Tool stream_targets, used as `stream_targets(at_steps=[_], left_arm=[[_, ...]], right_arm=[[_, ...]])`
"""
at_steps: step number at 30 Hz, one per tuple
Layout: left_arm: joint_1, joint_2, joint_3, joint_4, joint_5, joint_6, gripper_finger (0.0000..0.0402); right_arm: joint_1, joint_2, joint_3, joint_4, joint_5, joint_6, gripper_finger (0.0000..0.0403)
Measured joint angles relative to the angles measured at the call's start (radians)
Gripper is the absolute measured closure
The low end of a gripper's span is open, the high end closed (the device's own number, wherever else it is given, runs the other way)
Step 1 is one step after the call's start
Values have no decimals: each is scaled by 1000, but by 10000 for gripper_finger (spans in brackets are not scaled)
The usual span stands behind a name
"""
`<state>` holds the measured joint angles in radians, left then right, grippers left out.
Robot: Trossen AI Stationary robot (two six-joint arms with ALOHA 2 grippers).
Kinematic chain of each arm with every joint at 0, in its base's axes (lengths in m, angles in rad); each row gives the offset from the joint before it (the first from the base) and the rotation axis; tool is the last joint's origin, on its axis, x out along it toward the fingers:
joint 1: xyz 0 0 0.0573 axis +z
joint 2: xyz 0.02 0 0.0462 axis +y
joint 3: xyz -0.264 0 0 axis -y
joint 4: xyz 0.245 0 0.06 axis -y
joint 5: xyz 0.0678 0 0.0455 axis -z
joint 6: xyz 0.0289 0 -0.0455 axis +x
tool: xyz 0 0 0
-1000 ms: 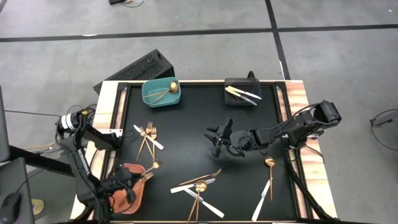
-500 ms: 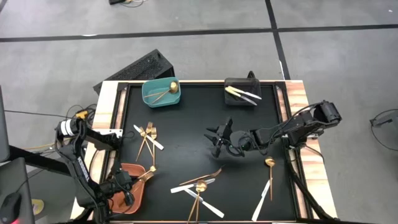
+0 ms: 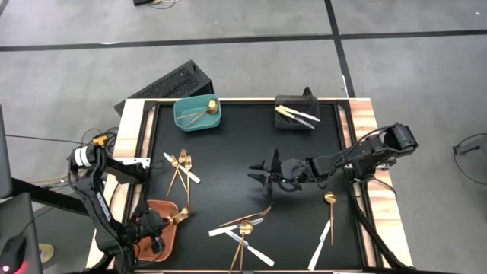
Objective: Sort silverware by color (type)
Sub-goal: Put the gold fork into the orange bin, then put the gold spoon into the green bin
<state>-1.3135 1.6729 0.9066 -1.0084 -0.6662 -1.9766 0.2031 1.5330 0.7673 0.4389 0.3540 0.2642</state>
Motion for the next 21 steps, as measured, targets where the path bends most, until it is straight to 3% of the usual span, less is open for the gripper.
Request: stream_targets(at_steps=[4,10,17,21], left_arm=[[3,0,-1,12,3,0,280],[11,6,30,-2,0,-27,232],[13,-9,155,-232,-52,-6,224],[24,-11,213,-375,-191,-23,223]], right_arm=[[-1,18,0,14,-134,37,249],[6,88,2,18,-154,55,249],[3,149,34,23,-151,86,249],[4,158,47,17,-152,79,249]])
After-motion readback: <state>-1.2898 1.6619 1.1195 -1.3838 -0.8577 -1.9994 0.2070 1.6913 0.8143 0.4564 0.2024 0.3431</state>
